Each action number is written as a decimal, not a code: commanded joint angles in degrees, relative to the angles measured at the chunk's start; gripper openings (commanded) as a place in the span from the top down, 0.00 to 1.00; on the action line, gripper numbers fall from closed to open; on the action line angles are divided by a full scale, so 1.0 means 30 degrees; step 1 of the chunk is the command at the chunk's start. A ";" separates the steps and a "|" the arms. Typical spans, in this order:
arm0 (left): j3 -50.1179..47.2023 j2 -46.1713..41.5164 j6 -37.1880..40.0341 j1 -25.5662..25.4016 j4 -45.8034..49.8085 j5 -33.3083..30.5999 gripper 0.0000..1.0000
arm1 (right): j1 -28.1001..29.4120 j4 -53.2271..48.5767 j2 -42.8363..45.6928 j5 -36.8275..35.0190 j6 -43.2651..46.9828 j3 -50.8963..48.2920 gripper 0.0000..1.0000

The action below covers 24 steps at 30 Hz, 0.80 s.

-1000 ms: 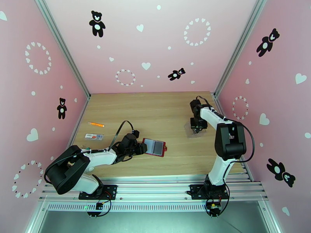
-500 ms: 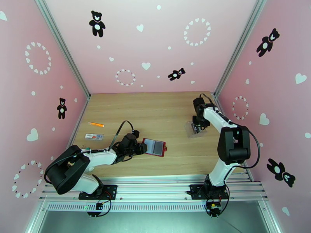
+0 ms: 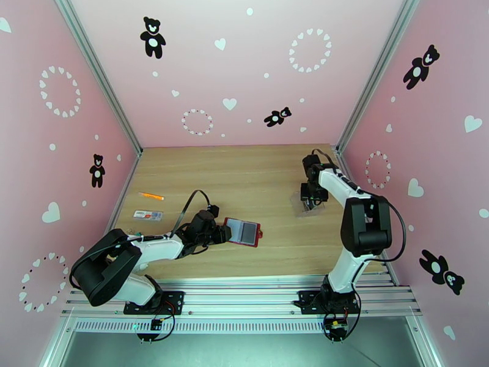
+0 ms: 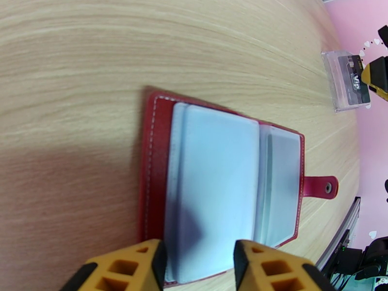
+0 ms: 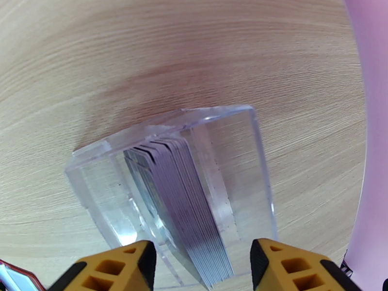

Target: Put the credit cards into the card holder

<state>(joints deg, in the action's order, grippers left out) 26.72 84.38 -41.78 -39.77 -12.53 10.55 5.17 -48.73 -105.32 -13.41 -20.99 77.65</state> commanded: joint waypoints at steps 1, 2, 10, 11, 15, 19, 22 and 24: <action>-0.0452 0.0409 0.0063 0.0266 0.0635 0.0000 0.57 | -0.0038 -0.0342 -0.0693 0.0696 -0.0054 0.0250 0.43; -0.0462 0.0416 0.0042 0.0258 0.0635 -0.0028 0.57 | -0.0047 -0.0339 -0.0724 0.0841 -0.0055 0.0213 0.43; -0.0448 0.0439 0.0041 0.0263 0.0546 0.0003 0.57 | -0.0023 0.0225 0.0133 0.4089 -0.0442 -0.0800 0.43; -0.0468 0.0464 0.0047 0.0263 0.0535 0.0015 0.57 | 0.0008 0.0344 0.0223 0.4428 -0.0521 -0.0947 0.43; -0.0461 0.0446 0.0029 0.0275 0.0487 0.0004 0.57 | 0.0360 0.0531 0.0676 0.5438 -0.0584 -0.1267 0.43; -0.0484 0.0435 0.0017 0.0253 0.0487 0.0029 0.57 | 0.0505 0.0493 0.1068 0.5625 -0.0601 -0.1132 0.43; -0.0477 0.0460 0.0012 0.0249 0.0487 -0.0014 0.57 | 0.0674 0.0451 0.1416 0.5656 -0.0470 -0.1056 0.43; -0.0498 0.0470 0.0016 0.0249 0.0487 0.0003 0.57 | 0.0668 0.0396 0.1722 0.4512 -0.0502 -0.1015 0.42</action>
<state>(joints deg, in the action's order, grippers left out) 26.59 84.38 -41.78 -39.66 -12.80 10.74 6.81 -46.98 -103.39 1.67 -22.15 74.39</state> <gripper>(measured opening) 0.432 0.572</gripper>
